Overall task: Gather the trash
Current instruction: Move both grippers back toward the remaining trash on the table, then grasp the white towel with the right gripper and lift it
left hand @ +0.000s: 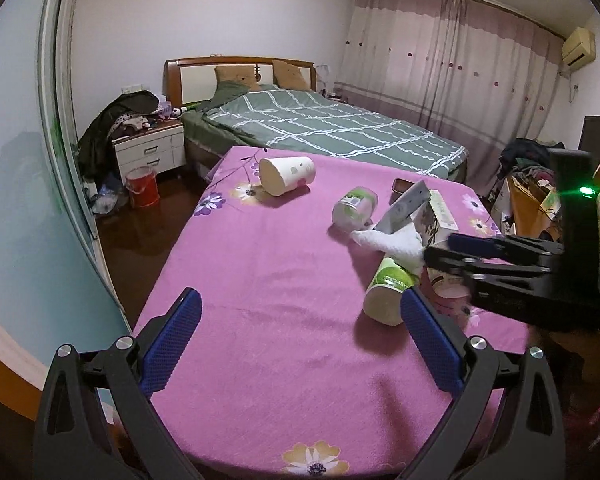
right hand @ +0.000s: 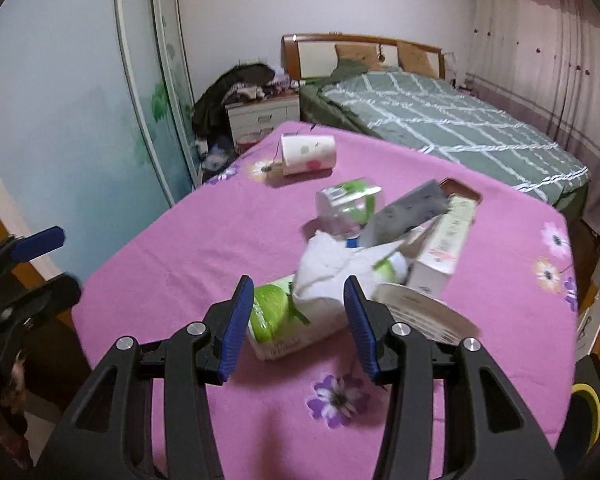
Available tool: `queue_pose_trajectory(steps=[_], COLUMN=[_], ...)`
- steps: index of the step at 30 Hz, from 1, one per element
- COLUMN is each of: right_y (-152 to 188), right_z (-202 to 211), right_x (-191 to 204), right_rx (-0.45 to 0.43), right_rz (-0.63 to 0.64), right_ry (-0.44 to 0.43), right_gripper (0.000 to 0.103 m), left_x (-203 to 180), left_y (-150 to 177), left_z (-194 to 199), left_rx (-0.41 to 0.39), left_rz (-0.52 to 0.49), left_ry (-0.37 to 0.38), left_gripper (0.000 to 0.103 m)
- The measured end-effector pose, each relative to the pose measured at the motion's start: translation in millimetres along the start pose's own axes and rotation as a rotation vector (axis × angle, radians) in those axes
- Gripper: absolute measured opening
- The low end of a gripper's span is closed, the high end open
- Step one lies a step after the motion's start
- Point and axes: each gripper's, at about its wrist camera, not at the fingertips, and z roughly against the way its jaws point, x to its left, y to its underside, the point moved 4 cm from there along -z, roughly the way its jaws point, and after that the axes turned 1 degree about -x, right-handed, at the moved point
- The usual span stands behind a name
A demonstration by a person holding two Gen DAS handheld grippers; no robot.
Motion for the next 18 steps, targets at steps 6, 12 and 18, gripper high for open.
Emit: queue_pose_trajectory(steps=[6,12,18], right_y=[-1,0,-9], right_z=[-35,-48,-46], right_x=[0,-7,-12], right_rx=[0.058,0.071,0.061], right_rz=[-0.006,-0.023,-0.046], right_ry=[0.028,0.038,0.002], right_gripper=[0.041,0.018,0.006], left_x=[0,0,-4], left_y=[2,5,8], left_z=[-7,-16,-21], left_rx=[0.015,0.035,0.047], left_rz=[0.004,0.009,0.011], left_ry=[0.008,0.015,0.026], left_gripper=[0.098,0.098,0.098])
